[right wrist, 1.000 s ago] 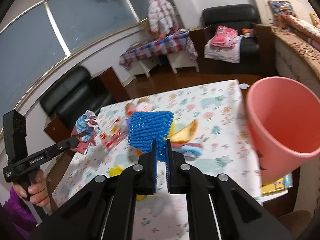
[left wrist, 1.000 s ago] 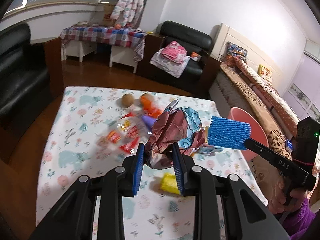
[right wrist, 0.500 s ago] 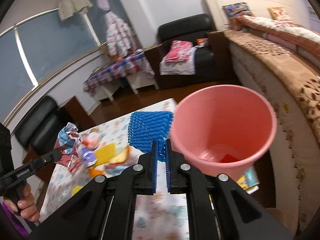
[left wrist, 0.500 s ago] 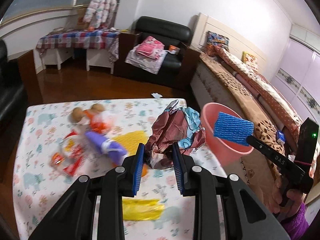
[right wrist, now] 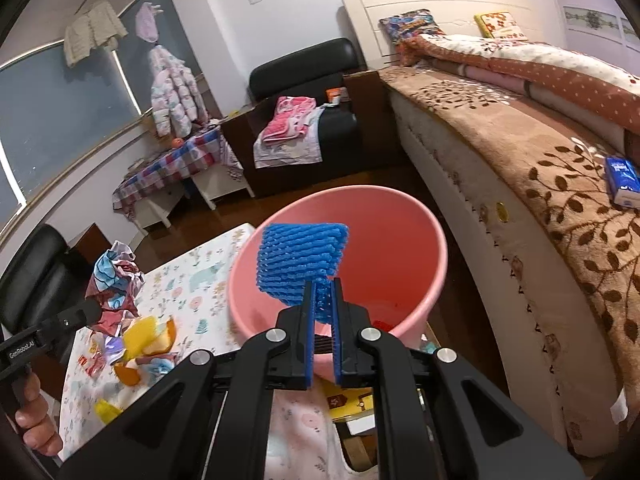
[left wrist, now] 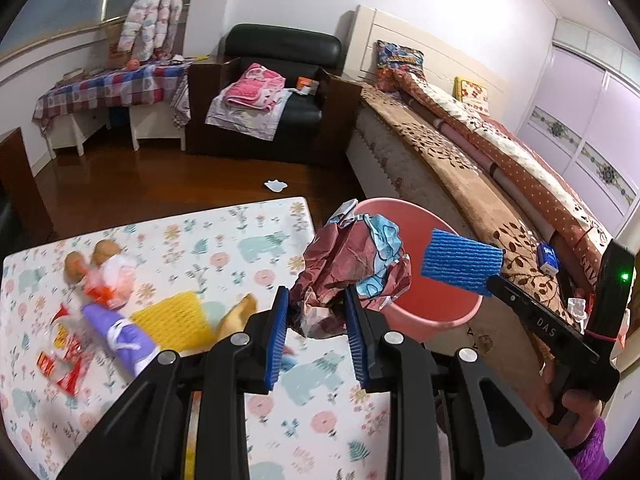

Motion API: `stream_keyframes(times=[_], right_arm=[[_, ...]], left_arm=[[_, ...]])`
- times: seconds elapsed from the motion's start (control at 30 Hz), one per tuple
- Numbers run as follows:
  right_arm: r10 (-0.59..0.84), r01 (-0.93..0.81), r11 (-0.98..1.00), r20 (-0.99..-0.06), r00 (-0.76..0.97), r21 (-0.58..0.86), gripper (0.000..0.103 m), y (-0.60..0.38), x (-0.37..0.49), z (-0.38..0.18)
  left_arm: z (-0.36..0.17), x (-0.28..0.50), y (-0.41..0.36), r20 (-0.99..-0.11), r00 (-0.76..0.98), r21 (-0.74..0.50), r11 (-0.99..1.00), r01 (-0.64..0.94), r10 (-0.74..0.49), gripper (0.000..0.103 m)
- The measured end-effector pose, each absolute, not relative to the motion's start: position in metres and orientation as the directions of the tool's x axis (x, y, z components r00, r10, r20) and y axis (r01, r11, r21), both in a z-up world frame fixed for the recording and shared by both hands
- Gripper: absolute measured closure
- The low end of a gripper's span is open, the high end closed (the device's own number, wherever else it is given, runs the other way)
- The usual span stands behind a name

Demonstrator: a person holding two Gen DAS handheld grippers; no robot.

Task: Collect trash
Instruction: 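Carry wrapper and blue sleeve over the pink bucket and open both tools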

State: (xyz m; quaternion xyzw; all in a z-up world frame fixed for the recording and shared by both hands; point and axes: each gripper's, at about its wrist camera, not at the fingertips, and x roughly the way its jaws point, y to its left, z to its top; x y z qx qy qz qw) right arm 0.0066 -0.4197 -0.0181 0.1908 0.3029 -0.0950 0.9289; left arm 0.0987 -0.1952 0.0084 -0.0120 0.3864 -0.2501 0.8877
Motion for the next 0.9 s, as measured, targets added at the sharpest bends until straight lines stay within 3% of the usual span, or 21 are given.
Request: stream_keyframes(times=[0.9], right_arm=[[-0.156,0.382,0.899,-0.658,0.737,0.215,0.096,-0.447,0.022,-0.039]], left_arm=[[-0.024,0.132,-0.299,-0.735,0.507,-0.146,0.836,0.529,-0.449,0.076]])
